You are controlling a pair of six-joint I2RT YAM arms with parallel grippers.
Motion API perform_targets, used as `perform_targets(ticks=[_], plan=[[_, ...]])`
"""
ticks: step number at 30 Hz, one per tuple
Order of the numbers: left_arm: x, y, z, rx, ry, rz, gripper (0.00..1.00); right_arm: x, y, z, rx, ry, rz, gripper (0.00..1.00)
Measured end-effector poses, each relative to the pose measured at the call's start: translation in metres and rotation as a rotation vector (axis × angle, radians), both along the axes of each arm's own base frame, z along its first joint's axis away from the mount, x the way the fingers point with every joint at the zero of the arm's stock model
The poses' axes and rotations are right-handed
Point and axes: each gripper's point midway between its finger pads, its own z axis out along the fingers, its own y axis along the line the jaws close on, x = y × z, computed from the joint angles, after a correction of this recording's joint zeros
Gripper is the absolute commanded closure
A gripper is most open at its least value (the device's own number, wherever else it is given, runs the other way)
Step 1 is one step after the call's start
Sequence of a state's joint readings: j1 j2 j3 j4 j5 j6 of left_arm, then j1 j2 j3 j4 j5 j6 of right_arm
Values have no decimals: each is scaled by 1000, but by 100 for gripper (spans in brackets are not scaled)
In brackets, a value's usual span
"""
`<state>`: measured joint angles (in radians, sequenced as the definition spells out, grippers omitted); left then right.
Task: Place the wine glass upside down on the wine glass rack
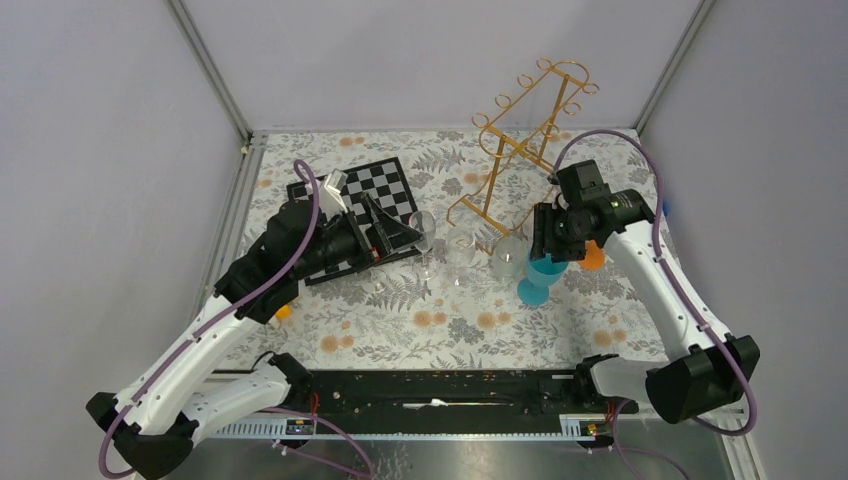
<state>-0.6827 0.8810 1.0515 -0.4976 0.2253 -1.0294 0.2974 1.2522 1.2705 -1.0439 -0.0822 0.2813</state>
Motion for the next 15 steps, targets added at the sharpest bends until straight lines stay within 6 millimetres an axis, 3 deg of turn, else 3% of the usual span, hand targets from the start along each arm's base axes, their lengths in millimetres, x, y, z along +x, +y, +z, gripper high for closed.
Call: perform_targets(ticks=[15], plan=[[-1, 0, 1, -2, -2, -3, 1, 12, 10, -28, -119, 33, 53, 56]])
